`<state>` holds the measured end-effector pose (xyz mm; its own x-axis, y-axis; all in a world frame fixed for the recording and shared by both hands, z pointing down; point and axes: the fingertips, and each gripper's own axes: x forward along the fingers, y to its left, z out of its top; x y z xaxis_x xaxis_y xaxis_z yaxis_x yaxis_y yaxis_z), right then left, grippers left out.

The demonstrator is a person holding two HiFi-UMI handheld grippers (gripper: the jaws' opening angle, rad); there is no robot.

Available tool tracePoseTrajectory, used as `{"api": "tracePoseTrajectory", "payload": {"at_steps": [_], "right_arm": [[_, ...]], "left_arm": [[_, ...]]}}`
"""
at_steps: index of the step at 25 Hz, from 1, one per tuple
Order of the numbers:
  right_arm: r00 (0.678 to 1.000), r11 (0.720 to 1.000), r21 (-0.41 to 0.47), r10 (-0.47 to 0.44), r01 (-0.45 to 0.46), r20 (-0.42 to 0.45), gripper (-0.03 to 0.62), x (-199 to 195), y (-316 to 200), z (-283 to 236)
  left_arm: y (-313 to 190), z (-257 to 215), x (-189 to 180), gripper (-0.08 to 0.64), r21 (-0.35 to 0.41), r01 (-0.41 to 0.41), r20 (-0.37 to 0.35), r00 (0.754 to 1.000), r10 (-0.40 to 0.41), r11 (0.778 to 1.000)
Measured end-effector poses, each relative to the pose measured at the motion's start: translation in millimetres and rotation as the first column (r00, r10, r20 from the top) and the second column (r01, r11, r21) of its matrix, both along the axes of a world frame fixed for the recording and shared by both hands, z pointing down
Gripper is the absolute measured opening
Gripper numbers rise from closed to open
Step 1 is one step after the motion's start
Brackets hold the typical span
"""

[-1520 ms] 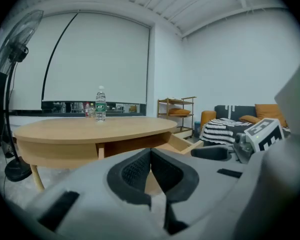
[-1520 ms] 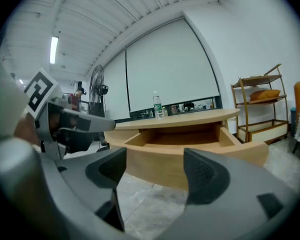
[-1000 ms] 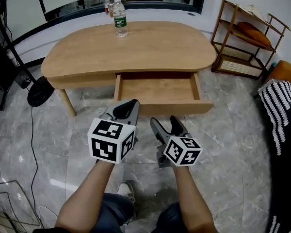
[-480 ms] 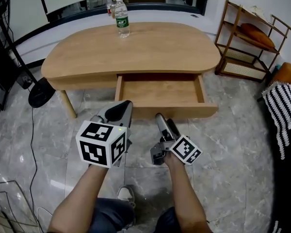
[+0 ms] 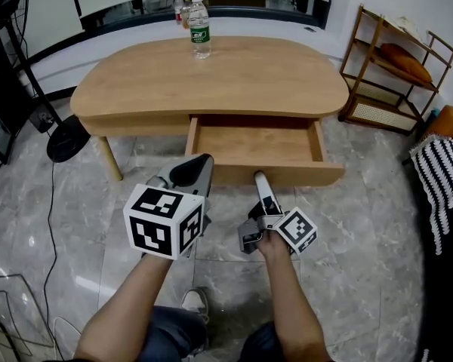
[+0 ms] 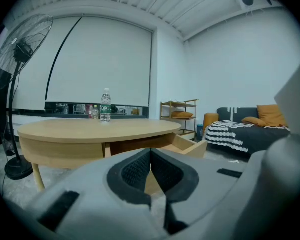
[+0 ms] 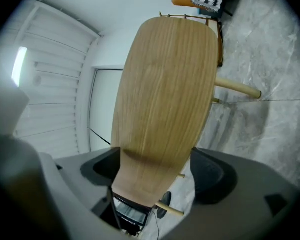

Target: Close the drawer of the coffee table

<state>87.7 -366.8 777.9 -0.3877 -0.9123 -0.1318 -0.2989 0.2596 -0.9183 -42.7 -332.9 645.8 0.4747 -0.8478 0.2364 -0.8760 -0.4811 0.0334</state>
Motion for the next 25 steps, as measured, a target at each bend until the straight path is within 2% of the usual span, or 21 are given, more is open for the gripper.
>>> {"api": "tracePoseTrajectory", "payload": {"at_steps": [3,6,8,17,25], "right_arm": [[1.0,1.0,-0.02,-0.005,0.005,0.01,0.396,1.3,1.2,-11.2],[0.999,0.999,-0.041,-0.017,0.018,0.04,0.421,0.4,-3.0,-12.7],[0.999,0.998,-0.056,-0.012,0.014,0.034,0.401,0.9,-2.3,-10.8],[1.0,0.999,-0.049,-0.008,0.009,0.028,0.397,1.2,-25.7,-13.8],[1.0,0.999,-0.042,0.004,-0.003,0.022,0.402,-0.2,-59.9,-13.6]], "left_arm": [[-1.3,0.6,8.0,0.003,0.0,-0.017,-0.001,1.0,0.017,1.0],[-5.3,0.8,11.3,0.003,0.0,-0.017,-0.009,1.0,0.017,1.0],[-7.0,1.6,14.7,0.003,0.001,-0.025,-0.006,1.0,0.025,1.0],[-25.0,13.8,20.8,0.003,-0.012,-0.049,0.009,0.999,0.05,0.999],[-48.4,26.5,33.2,0.003,-0.021,-0.083,-0.008,0.997,0.083,0.996]]}}
